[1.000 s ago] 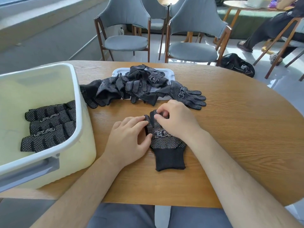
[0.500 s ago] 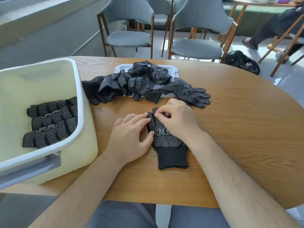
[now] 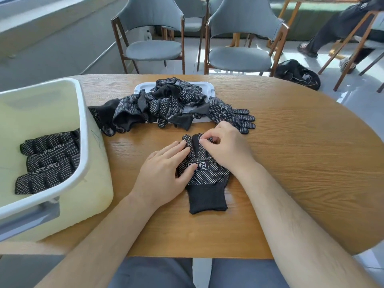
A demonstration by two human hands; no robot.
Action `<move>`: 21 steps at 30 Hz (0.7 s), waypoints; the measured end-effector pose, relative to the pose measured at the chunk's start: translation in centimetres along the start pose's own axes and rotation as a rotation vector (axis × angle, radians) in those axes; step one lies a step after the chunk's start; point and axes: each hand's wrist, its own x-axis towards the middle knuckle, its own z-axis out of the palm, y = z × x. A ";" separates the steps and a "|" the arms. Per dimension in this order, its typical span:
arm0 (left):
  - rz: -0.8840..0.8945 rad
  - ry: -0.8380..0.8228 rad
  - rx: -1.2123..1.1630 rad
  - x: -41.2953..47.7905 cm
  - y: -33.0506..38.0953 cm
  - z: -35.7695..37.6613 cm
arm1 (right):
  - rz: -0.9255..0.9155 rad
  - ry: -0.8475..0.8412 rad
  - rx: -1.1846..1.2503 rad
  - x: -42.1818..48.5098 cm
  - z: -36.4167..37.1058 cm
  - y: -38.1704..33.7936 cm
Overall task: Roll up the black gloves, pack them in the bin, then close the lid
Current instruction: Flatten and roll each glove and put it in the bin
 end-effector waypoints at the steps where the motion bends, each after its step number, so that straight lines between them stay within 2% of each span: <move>1: -0.001 0.002 -0.006 0.0 0.1 0.0 | -0.016 0.016 0.003 0.0 0.0 0.0; 4: 0.000 0.014 -0.028 0.0 0.1 0.1 | -0.078 0.066 0.023 0.0 0.0 -0.2; 7: 0.002 0.021 -0.058 0.0 0.0 0.3 | -0.121 0.043 0.024 0.2 0.5 -0.3; 10: 0.007 0.046 -0.065 -0.1 0.0 0.3 | -0.078 -0.016 -0.015 0.2 1.0 -0.2; 14: 0.018 0.094 -0.048 0.3 1.0 -0.5 | -0.023 0.051 0.102 -0.1 0.3 0.6; 16: 0.045 0.057 -0.044 0.7 1.8 -0.8 | 0.021 0.053 0.114 -0.3 -0.3 1.0; 21: 0.089 -0.165 0.002 1.0 1.9 -0.3 | 0.051 0.018 0.034 -0.6 -0.5 1.5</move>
